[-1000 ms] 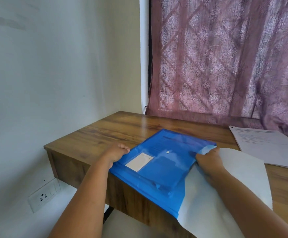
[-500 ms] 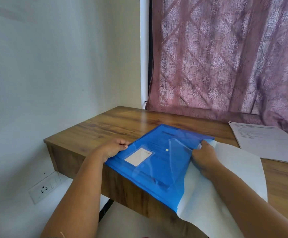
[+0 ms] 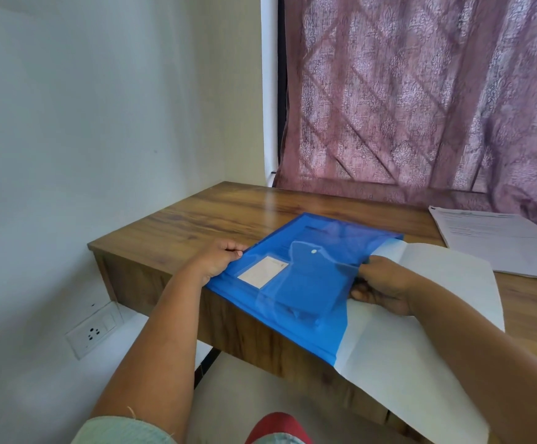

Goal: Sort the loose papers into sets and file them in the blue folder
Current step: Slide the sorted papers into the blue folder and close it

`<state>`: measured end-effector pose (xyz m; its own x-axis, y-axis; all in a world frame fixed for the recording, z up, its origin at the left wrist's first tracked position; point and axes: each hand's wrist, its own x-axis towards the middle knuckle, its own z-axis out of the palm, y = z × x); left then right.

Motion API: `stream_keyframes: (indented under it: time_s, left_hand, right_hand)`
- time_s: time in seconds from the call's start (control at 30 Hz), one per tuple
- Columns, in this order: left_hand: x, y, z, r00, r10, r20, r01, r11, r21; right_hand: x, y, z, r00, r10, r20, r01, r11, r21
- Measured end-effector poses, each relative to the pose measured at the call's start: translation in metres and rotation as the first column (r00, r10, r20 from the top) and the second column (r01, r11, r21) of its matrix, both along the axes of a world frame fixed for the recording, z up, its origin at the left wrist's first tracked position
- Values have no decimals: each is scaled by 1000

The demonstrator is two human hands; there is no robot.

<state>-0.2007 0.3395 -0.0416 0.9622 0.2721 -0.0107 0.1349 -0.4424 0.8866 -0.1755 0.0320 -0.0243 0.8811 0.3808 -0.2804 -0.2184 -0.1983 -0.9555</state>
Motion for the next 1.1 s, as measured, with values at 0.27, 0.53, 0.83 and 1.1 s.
stream_keyframes:
  time_s: [0.27, 0.53, 0.83, 1.1]
  left_hand:
    - [-9, -3, -5, 981, 76, 179, -116, 967, 226]
    - [-60, -68, -2, 841, -192, 507, -124, 842, 525]
    - [-63, -82, -21, 771, -88, 631, -214, 897, 386]
    - [-62, -77, -30, 795, -24, 606, -185, 942, 280]
  right_hand:
    - [-3, -6, 2, 906, -55, 419, 268, 842, -469]
    - [-26, -10, 12, 992, -123, 29, 126, 984, -129]
    - [-46, -8, 19, 983, 117, -139, -116, 993, 11]
    - [-51, -6, 3, 957, 178, 228, -186, 982, 14]
